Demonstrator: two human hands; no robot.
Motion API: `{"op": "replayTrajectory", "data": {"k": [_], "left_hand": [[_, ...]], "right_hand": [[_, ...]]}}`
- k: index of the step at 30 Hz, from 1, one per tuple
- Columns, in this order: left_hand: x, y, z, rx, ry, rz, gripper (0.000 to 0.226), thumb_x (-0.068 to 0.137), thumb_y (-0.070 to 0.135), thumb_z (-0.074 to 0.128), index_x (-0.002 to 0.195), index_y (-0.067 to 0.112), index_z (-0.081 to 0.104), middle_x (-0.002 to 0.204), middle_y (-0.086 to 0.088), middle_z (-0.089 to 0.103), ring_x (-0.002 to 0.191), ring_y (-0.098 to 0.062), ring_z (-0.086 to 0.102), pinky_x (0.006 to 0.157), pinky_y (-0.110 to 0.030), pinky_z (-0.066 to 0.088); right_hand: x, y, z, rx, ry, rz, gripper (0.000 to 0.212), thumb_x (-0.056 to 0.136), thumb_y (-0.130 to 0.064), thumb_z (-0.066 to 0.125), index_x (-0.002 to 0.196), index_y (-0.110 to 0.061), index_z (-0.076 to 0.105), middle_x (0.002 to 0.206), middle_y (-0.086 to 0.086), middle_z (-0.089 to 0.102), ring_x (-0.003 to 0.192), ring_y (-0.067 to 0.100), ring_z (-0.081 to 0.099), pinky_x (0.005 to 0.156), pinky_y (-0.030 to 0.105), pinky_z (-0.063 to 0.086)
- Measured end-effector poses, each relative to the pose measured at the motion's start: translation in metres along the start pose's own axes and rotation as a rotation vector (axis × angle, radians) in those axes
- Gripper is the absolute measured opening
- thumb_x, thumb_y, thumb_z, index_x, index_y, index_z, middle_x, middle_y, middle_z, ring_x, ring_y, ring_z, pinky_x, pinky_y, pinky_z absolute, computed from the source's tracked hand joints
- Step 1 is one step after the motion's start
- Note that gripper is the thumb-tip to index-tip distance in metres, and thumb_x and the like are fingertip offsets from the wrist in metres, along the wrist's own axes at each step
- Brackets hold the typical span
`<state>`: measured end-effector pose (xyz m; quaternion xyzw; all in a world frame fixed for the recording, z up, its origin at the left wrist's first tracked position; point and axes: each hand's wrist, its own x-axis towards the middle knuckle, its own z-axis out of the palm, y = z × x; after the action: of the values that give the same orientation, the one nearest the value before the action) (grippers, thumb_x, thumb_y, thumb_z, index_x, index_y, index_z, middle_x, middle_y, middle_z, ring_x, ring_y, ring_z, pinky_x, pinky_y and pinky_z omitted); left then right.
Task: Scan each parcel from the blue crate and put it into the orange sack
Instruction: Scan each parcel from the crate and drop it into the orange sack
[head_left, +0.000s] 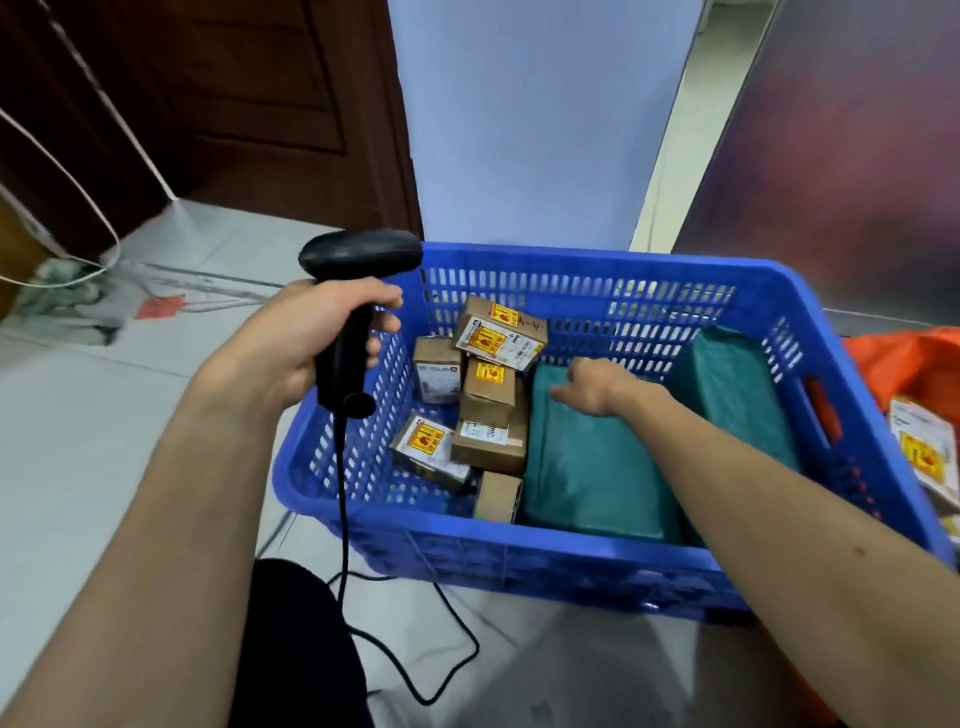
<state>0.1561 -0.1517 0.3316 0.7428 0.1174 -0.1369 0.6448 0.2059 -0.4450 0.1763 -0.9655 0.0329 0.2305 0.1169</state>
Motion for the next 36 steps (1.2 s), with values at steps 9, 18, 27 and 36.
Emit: {"op": "replayTrajectory", "data": {"k": [9, 18, 27, 36], "left_hand": [[0.018, -0.005, 0.011, 0.079, -0.042, -0.036, 0.014, 0.095, 0.025, 0.071, 0.094, 0.011, 0.073, 0.074, -0.003, 0.067, 0.054, -0.015, 0.052, 0.053, -0.024, 0.05], [0.011, -0.005, 0.014, 0.116, -0.059, -0.019, 0.012, 0.095, 0.022, 0.071, 0.093, 0.01, 0.073, 0.072, -0.002, 0.067, 0.054, -0.013, 0.053, 0.056, -0.024, 0.05], [0.006, -0.004, 0.011, 0.111, -0.043, 0.005, 0.014, 0.095, 0.023, 0.072, 0.095, 0.009, 0.074, 0.074, -0.003, 0.069, 0.055, -0.014, 0.055, 0.06, -0.029, 0.051], [-0.008, -0.001, 0.01, 0.089, -0.012, 0.039, 0.009, 0.094, 0.018, 0.074, 0.093, 0.008, 0.074, 0.071, -0.005, 0.069, 0.051, -0.014, 0.055, 0.056, -0.027, 0.05]], "right_hand": [[0.001, -0.058, 0.081, -0.047, -0.401, -0.072, 0.074, 0.101, -0.065, 0.042, 0.144, -0.006, 0.053, 0.148, 0.013, 0.054, 0.127, 0.033, 0.058, 0.101, 0.038, 0.045], [0.003, -0.067, 0.094, 0.223, -0.558, 0.112, 0.067, 0.106, -0.05, 0.044, 0.156, -0.009, 0.032, 0.156, 0.023, 0.041, 0.105, 0.044, 0.069, 0.045, 0.025, 0.049], [-0.002, -0.058, 0.083, 0.104, -0.589, 0.065, 0.029, 0.091, -0.041, 0.061, 0.091, -0.012, 0.064, 0.084, 0.009, 0.075, 0.061, 0.024, 0.073, 0.055, 0.026, 0.05], [-0.016, -0.058, 0.064, 0.16, -0.485, -0.073, 0.032, 0.091, -0.043, 0.063, 0.092, -0.011, 0.066, 0.09, 0.009, 0.073, 0.064, 0.021, 0.066, 0.048, 0.025, 0.047]]}}
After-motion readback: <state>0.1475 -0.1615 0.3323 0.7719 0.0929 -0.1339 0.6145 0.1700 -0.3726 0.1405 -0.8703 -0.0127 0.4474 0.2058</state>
